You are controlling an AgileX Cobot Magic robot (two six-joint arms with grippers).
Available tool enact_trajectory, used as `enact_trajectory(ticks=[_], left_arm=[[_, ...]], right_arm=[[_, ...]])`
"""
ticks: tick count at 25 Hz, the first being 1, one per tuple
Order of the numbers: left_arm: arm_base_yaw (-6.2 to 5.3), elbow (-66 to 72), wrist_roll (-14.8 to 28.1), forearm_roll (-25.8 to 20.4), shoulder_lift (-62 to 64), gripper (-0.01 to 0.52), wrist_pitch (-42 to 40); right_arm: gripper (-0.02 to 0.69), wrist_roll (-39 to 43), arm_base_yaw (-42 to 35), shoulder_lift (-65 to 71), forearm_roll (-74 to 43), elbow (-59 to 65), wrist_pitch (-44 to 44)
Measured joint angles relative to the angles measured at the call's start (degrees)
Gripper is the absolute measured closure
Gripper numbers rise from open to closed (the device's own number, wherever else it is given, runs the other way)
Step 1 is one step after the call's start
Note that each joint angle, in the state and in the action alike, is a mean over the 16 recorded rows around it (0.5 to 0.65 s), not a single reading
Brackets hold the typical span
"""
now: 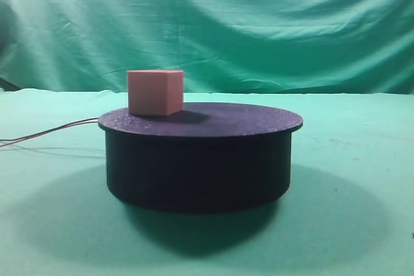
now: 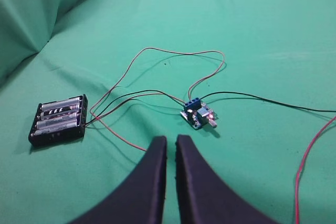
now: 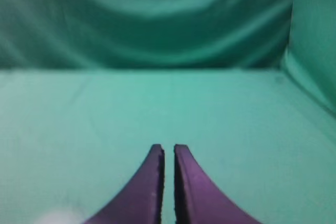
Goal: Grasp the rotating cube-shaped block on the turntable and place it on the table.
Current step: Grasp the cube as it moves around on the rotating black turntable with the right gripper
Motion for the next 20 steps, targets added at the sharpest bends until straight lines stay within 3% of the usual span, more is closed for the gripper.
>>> enact_trajectory(ticks=[9,20], left_arm=[[0.0,0.0,0.0,0.0,0.0,0.514,0.0],[0.0,0.0,0.0,0.0,0.0,0.514,0.0]], right_arm=[[0.627,-3.7,2.5,17.5,3.1,-11.3,19.7],[0.661,-11.4,18.8,40.7,9.5,-22.1,28.0]])
